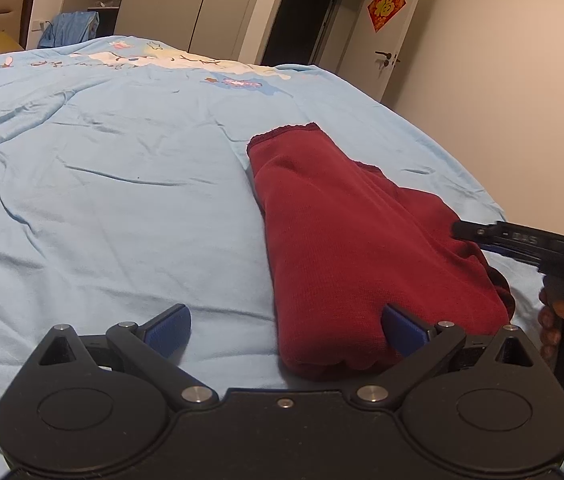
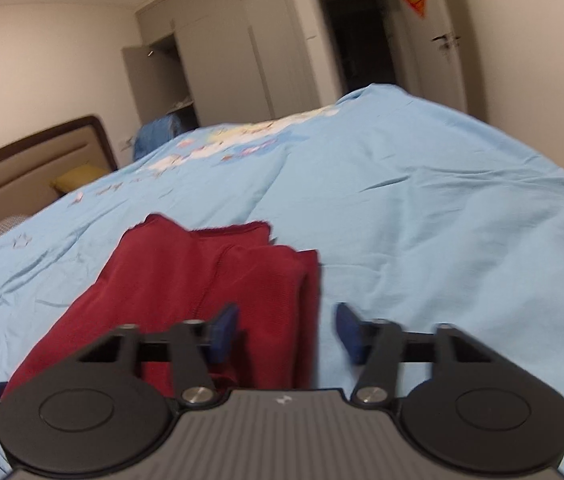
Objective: Fold small clothes
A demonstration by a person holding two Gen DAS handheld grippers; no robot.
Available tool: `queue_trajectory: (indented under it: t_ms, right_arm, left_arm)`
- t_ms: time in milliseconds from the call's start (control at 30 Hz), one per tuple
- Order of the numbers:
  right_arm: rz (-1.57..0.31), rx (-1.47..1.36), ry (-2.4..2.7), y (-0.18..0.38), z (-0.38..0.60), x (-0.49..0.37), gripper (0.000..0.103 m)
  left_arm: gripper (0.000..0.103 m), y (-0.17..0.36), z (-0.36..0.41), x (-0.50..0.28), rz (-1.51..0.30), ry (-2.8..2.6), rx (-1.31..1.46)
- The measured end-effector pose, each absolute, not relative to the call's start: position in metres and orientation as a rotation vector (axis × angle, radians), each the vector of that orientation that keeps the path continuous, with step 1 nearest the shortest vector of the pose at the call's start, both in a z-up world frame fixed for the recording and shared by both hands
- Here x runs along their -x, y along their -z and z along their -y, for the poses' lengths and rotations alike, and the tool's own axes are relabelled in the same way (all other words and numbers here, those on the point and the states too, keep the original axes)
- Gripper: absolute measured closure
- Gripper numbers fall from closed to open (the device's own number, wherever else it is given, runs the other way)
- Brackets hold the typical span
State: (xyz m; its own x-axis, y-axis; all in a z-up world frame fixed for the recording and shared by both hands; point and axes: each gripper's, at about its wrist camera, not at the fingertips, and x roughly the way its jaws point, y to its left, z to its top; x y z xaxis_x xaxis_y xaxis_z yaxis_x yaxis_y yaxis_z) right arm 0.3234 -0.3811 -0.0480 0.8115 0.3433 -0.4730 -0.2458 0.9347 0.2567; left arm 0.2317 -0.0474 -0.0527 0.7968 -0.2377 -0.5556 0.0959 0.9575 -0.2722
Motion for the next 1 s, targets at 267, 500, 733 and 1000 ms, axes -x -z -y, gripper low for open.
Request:
queue_trajectory:
  t_ms: [267,500,733,1000]
  right_arm:
    - [-0.442,-0.031,-0.313,0.027,0.366,-0.337,0.095]
    - [-0.576,-0.118,-0.342,0.045,0.382,-0.328,0.056]
    - [-0.659,-0.017,-0.359,0.044,0.386,-0.290,0.056]
    - [-0.653,-0.017,-0.340,0.045,0.397,-0.258,0.050]
  left_arm:
    - [0.001,0.053,0.048,-0.232,-0.623,0.181,0.238]
    - [0.001,0.053,0.048,-0.232,-0.624,0.180,0.237]
    - [0.001,0.053,0.049,-0.232,-0.624,0.179,0.239]
    - [0.001,0.053,0.047,-0.232,-0.626,0.184,0.242]
